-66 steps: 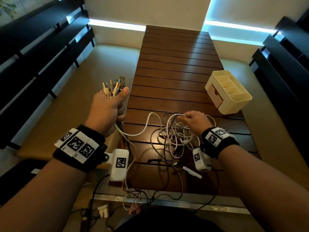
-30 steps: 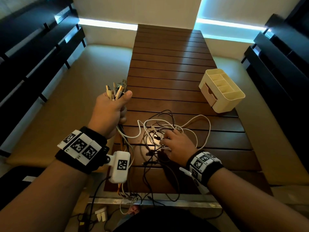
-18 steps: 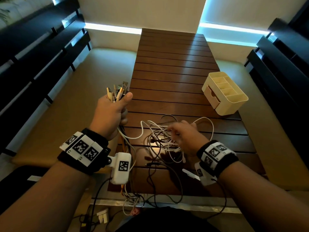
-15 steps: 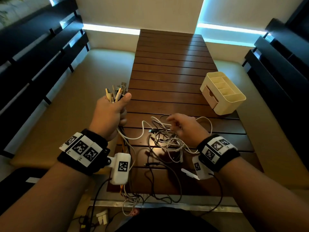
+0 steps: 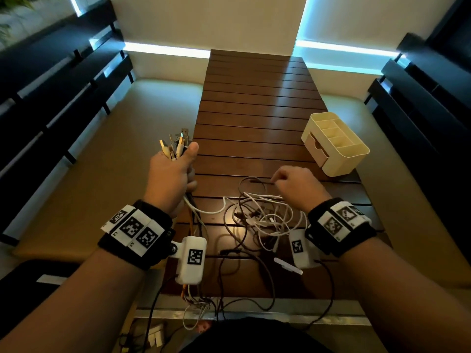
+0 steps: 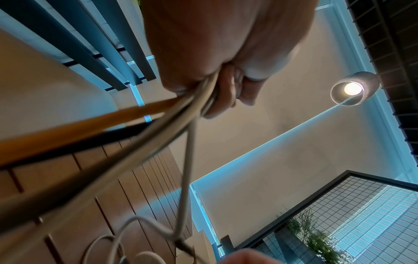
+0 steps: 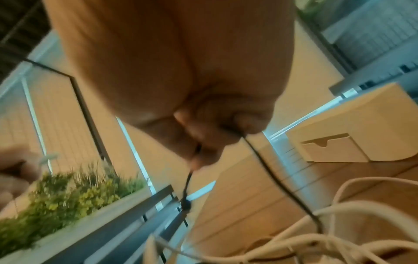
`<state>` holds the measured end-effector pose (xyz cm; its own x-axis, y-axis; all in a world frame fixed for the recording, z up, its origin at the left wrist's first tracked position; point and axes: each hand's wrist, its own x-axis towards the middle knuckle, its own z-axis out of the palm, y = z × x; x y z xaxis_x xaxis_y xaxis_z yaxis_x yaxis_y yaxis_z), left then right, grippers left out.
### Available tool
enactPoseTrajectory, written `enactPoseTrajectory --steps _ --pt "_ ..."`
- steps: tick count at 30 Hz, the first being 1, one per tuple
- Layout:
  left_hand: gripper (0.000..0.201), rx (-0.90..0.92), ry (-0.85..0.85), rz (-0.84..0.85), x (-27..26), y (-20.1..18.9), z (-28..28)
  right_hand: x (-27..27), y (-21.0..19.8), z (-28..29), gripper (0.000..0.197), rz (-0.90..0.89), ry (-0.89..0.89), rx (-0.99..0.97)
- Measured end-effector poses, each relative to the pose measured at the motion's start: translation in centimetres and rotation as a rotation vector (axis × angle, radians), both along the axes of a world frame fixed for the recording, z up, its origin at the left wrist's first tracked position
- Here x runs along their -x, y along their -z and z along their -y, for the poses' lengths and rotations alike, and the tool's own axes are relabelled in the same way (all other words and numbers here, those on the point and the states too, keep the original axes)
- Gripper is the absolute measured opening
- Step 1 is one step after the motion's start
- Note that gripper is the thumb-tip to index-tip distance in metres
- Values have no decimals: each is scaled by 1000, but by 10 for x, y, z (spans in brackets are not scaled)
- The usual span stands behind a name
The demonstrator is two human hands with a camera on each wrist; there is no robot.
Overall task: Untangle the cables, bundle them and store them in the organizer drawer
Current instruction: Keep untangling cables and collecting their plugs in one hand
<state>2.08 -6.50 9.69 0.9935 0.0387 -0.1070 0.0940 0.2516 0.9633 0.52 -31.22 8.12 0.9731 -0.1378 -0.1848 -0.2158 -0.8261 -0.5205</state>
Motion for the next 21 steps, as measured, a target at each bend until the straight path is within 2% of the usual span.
enactPoseTrajectory --steps 3,6,9,13,16,21 --pt "26 -9 -36 -5 0 0 1 -2 -6 3 18 149 158 29" --pt "26 5 -36 3 1 0 4 -2 -4 6 16 232 208 -121" --pt "26 -2 -31 7 2 -2 5 2 -4 6 18 287 166 -308" --pt "27 -6 -20 3 2 -1 7 11 -4 6 17 270 42 -527" --pt "29 5 -17 3 1 -1 8 12 2 7 17 293 -55 -544" --pt "27 1 -15 -1 1 -1 8 11 7 6 19 321 -44 -608"
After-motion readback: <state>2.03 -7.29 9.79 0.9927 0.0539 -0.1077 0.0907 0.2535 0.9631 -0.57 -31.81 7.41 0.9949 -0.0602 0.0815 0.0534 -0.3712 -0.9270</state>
